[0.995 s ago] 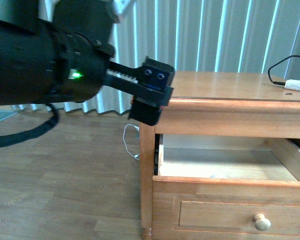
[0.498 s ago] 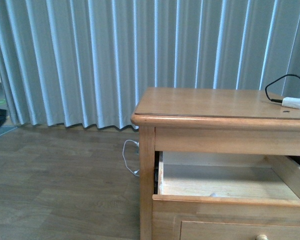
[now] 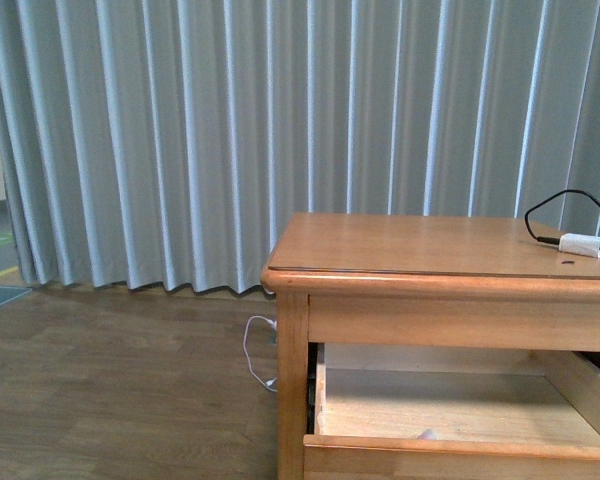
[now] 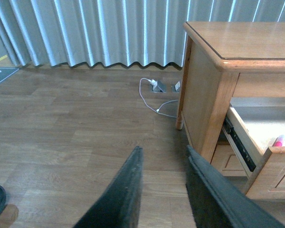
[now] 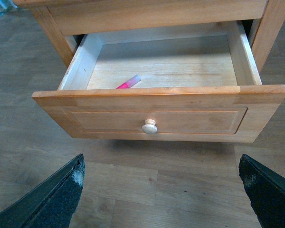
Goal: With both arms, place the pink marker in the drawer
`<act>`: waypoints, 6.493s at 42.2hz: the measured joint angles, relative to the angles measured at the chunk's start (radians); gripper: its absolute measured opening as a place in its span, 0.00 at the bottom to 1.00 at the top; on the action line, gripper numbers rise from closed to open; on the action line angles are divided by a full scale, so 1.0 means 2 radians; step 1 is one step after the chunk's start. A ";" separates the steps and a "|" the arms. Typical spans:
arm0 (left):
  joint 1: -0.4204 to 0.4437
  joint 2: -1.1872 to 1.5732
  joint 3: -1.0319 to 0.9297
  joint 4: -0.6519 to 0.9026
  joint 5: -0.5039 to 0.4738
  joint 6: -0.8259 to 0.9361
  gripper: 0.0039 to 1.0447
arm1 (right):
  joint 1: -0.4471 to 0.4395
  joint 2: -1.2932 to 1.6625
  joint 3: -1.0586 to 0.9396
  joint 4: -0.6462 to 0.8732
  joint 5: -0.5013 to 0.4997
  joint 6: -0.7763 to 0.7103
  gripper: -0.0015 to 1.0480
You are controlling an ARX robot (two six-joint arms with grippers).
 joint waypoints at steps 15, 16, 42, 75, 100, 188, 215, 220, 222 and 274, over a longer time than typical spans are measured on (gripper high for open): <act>0.055 -0.076 -0.055 -0.018 0.051 -0.007 0.04 | 0.000 0.000 0.000 0.000 0.000 0.000 0.91; 0.060 -0.081 -0.057 -0.020 0.055 -0.007 0.04 | 0.000 0.000 0.000 0.000 0.000 0.000 0.91; 0.113 -0.189 -0.095 -0.074 0.107 -0.007 0.04 | 0.000 0.000 0.000 0.000 0.000 0.000 0.91; 0.113 -0.303 -0.095 -0.192 0.108 -0.007 0.48 | 0.034 0.028 -0.014 0.094 0.154 -0.041 0.91; 0.113 -0.303 -0.095 -0.193 0.108 -0.007 0.94 | 0.046 0.492 0.064 0.365 0.126 -0.049 0.91; 0.113 -0.303 -0.095 -0.193 0.108 -0.007 0.94 | 0.031 0.286 0.113 0.230 0.079 0.037 0.91; 0.113 -0.303 -0.095 -0.193 0.108 -0.007 0.94 | 0.019 0.030 -0.063 0.293 0.092 -0.056 0.33; 0.113 -0.303 -0.095 -0.193 0.108 -0.007 0.94 | -0.020 0.000 -0.092 0.293 0.052 -0.059 0.11; 0.113 -0.303 -0.095 -0.193 0.108 -0.007 0.94 | -0.024 -0.013 -0.103 0.292 0.052 -0.059 0.01; 0.113 -0.303 -0.095 -0.193 0.108 -0.007 0.94 | -0.025 -0.248 -0.183 0.142 0.049 -0.060 0.01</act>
